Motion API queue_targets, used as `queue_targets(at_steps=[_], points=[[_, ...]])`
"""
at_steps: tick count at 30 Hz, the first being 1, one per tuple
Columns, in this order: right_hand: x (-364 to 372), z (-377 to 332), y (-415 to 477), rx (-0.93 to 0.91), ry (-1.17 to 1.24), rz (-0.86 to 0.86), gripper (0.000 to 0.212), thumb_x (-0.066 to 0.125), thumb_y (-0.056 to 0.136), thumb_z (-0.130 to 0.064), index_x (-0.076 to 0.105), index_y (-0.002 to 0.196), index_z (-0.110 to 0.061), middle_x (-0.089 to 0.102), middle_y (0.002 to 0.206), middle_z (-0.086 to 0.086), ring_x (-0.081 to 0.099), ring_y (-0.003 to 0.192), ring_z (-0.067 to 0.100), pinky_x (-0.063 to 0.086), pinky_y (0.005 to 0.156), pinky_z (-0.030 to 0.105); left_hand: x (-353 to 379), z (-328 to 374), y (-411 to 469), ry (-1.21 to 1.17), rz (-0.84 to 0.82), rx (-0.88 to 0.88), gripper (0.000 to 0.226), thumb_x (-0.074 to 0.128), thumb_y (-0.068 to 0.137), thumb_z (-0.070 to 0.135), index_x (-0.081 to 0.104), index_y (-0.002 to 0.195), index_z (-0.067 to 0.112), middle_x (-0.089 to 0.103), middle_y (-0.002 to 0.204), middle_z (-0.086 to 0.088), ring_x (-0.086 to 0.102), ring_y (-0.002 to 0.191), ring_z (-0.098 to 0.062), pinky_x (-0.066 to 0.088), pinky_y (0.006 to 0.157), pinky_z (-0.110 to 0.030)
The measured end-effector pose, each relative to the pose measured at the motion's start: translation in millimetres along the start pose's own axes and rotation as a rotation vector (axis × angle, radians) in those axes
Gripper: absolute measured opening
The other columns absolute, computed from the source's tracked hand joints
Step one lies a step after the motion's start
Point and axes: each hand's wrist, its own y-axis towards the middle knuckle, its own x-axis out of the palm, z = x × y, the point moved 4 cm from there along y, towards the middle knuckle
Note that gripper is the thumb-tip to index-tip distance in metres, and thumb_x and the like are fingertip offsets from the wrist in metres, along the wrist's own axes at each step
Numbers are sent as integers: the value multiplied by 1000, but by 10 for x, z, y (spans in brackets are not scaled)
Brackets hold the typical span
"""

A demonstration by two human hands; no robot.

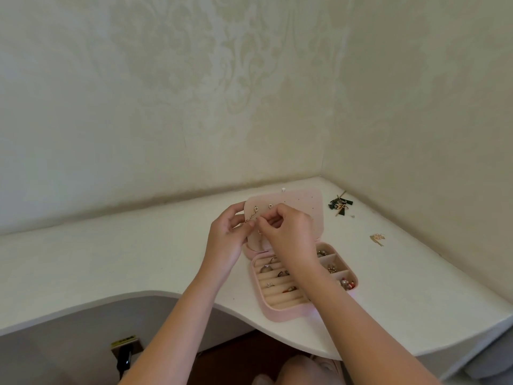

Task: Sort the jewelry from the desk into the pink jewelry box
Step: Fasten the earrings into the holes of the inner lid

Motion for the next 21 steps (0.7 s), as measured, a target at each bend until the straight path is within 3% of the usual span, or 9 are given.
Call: queue_targets(at_steps=[12, 21], points=[[5, 54, -31, 101, 58, 19, 6, 69, 77, -16, 68, 74, -11, 64, 65, -6, 54, 59, 3, 46, 62, 22, -10, -12, -6, 51, 5, 6, 31, 55, 89, -5, 62, 115, 10, 71, 94, -12, 69, 83, -20, 57, 71, -26], [57, -63, -35, 39, -88, 4, 9, 66, 78, -19, 65, 72, -12, 55, 57, -12, 59, 64, 15, 48, 64, 33, 3, 8, -33, 91, 34, 46, 35, 54, 84, -10, 65, 109, 13, 73, 95, -5, 70, 82, -17, 56, 73, -30]])
